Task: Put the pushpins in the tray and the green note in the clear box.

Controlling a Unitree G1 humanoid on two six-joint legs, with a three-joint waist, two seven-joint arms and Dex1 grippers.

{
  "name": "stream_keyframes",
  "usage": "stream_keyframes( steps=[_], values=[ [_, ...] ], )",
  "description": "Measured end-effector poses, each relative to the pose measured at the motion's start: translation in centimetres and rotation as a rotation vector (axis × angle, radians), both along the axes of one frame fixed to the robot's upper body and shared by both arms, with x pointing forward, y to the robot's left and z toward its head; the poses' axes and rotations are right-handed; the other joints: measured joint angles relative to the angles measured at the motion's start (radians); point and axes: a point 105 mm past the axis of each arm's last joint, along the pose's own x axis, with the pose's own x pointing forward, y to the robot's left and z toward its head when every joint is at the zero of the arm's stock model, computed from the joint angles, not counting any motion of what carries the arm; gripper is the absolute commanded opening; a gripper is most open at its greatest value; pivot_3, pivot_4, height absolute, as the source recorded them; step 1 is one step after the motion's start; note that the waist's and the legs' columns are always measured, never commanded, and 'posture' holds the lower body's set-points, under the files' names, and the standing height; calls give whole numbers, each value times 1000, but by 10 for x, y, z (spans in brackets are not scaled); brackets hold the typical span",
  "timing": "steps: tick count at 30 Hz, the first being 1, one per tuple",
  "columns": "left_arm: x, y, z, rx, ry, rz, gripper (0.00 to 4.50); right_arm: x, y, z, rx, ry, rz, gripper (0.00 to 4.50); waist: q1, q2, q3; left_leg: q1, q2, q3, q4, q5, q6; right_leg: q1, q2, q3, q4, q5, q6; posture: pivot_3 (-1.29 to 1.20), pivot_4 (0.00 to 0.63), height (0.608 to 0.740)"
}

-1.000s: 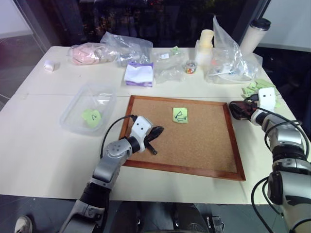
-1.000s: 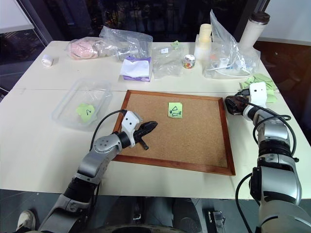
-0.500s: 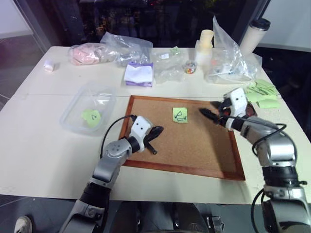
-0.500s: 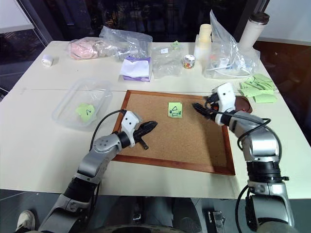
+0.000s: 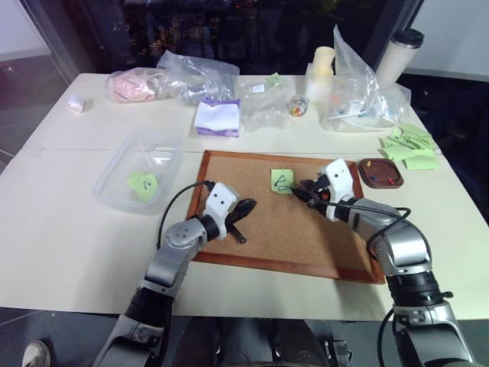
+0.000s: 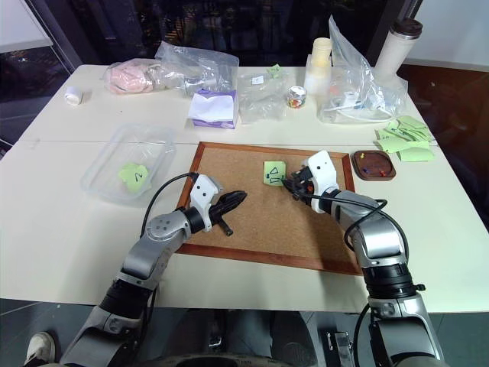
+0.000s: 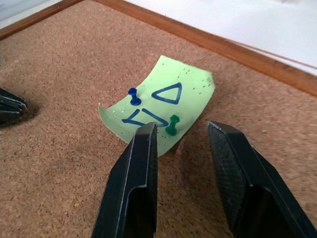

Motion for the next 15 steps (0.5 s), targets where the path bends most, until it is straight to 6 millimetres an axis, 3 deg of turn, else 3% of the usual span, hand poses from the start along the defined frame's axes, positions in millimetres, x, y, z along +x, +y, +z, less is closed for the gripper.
stream_keyframes(
  steps=[7,12,15],
  values=[
    [0,0,0,3,-1,3,0,8,8,-3,-15,-11,26,1596,-1,0,0,0,0,0,0,0,0,0,0,0,0,0,0,0,150,740],
    [0,1,0,3,-1,5,0,11,10,-9,-21,-3,35,54,-1,0,0,0,0,0,0,0,0,0,0,0,0,0,0,0,150,740],
    [0,1,0,3,-2,11,0,11,11,-10,-27,-7,42,54,-2,0,0,0,0,0,0,0,0,0,0,0,0,0,0,0,150,740]
  ],
)
